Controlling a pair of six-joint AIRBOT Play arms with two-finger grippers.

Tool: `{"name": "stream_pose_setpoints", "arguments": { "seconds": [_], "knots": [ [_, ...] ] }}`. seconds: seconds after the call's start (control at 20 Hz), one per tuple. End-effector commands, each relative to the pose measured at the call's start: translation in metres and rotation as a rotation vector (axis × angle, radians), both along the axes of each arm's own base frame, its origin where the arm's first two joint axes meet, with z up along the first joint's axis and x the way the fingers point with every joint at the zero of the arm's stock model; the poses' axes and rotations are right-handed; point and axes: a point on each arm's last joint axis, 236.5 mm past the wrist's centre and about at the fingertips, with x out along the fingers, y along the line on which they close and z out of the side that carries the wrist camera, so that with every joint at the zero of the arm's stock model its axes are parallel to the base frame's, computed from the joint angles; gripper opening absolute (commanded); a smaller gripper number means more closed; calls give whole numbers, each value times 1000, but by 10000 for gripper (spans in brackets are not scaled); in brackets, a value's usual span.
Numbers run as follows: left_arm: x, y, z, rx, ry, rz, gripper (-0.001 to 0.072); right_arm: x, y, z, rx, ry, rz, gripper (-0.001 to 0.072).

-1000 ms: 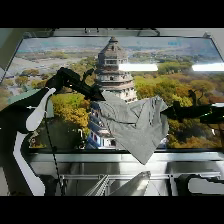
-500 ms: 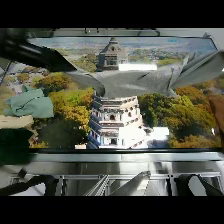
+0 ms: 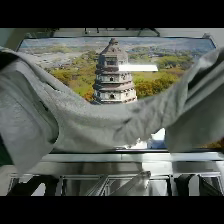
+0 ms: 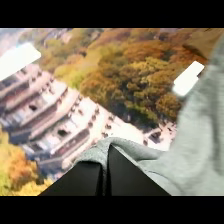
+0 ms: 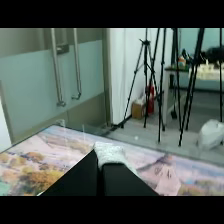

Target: Fold the shirts.

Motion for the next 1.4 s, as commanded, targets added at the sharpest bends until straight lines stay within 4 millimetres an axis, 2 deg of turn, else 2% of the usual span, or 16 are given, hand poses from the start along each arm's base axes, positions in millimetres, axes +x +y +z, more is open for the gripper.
{"name": "stream_pose_setpoints", "arguments": {
  "seconds": [0.0, 0.15, 0.25, 0.3, 0.35, 0.4, 0.45, 0.55, 0.6, 0.65, 0.75, 0.9, 1.05, 1.15, 1.25, 1.35],
  "knots": [
    [59, 15, -88, 28, 236, 56, 24, 46, -34, -57, 139, 180, 9, 19],
    [115, 33, -208, -16, 577, 92, 24, 111, -51, -171, 269, 458, 54, 19],
    [138, 40, -279, -141, 804, 113, 25, 158, -53, -270, 294, 672, 10, 21],
    [146, 42, -308, -211, 902, 123, 47, 179, -50, -321, 298, 778, -14, 92],
    [152, 43, -333, -277, 990, 130, 273, 195, -48, -365, 322, 878, -33, 267],
    [153, 44, -353, -339, 1084, 122, 505, 206, -45, -395, 348, 955, -16, 277],
    [152, 47, -367, -375, 1164, 105, 683, 214, -40, -414, 398, 1026, 27, 277],
    [148, 55, -375, -404, 1263, 65, 702, 220, -45, -418, 482, 1096, 104, 311],
    [148, 60, -372, -412, 1279, 55, 702, 221, -53, -411, 501, 1104, 125, 365],
    [150, 66, -367, -416, 1274, 60, 702, 218, -64, -401, 519, 1107, 135, 365],
    [147, 79, -359, -390, 1251, 89, 702, 197, -85, -393, 511, 1151, 132, 362],
    [119, 101, -367, -301, 1269, 178, 701, 146, -106, -420, 417, 1324, 43, 360],
    [81, 124, -401, -224, 1355, 371, 700, 119, -96, -434, 453, 1359, 12, 359],
    [54, 122, -421, -204, 1417, 403, 700, 108, -87, -441, 454, 1352, 11, 359],
    [42, 116, -438, -220, 1453, 432, 700, 100, -79, -441, 467, 1358, 34, 359],
    [41, 117, -455, -221, 1443, 487, 700, 97, -73, -435, 482, 1358, 61, 359]
  ]
}}
